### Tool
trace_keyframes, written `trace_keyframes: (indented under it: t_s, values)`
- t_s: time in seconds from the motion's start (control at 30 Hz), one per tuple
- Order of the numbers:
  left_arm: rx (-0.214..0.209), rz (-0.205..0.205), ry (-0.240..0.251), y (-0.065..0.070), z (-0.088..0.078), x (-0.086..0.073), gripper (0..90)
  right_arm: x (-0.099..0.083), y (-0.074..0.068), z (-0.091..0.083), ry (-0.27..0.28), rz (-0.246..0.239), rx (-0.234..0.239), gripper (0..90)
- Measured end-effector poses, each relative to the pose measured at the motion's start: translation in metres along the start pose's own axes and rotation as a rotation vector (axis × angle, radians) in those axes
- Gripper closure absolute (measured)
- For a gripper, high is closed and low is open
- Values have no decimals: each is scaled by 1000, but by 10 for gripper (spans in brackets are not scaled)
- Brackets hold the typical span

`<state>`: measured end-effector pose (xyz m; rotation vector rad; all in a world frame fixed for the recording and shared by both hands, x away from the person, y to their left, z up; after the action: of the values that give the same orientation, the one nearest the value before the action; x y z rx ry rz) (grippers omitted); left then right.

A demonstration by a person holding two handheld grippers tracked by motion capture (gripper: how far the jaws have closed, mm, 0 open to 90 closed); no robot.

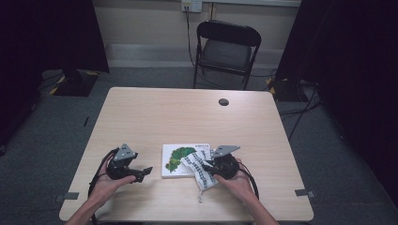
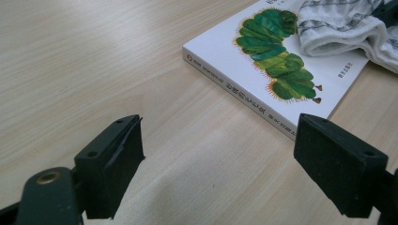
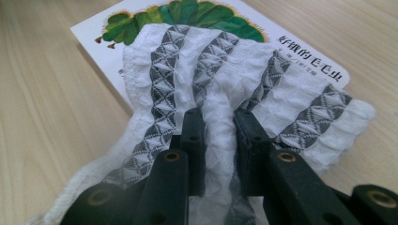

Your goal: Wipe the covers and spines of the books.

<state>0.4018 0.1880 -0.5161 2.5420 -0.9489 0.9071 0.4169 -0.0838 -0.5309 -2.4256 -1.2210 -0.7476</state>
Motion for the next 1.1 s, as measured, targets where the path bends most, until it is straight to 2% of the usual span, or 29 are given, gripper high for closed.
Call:
trace_keyframes:
  t_s: [0.23,0.53,0.73,0.9,1.0,1.1]
  values:
    - [2,3,-1,0,0,0,158,-1,-2,0,-1,1,7,755]
    - [-2,-1,0,0,0,0,159,6,6,4,6,17,1,737]
    - [-1,16,-16,0,2,0,159,12,15,9,24,45,1,739]
    - [-8,9,-15,3,5,0,171,14,20,10,21,58,-1,737]
    - [-5,19,-19,3,6,0,171,20,25,12,6,44,-34,736]
    - [-1,30,-16,4,6,1,171,25,34,18,19,68,-33,737]
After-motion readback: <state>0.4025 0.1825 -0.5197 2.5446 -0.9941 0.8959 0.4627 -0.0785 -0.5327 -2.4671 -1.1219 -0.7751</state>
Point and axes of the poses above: each handheld gripper's, and its own axes: z roughly forward along the jaws, x roughly out of its top, y roughly to its right, the point moved 8 cm from there along z, roughly forward along the jaws, and after that the axes turned 11 degrees about -y, right-handed, at the moved point
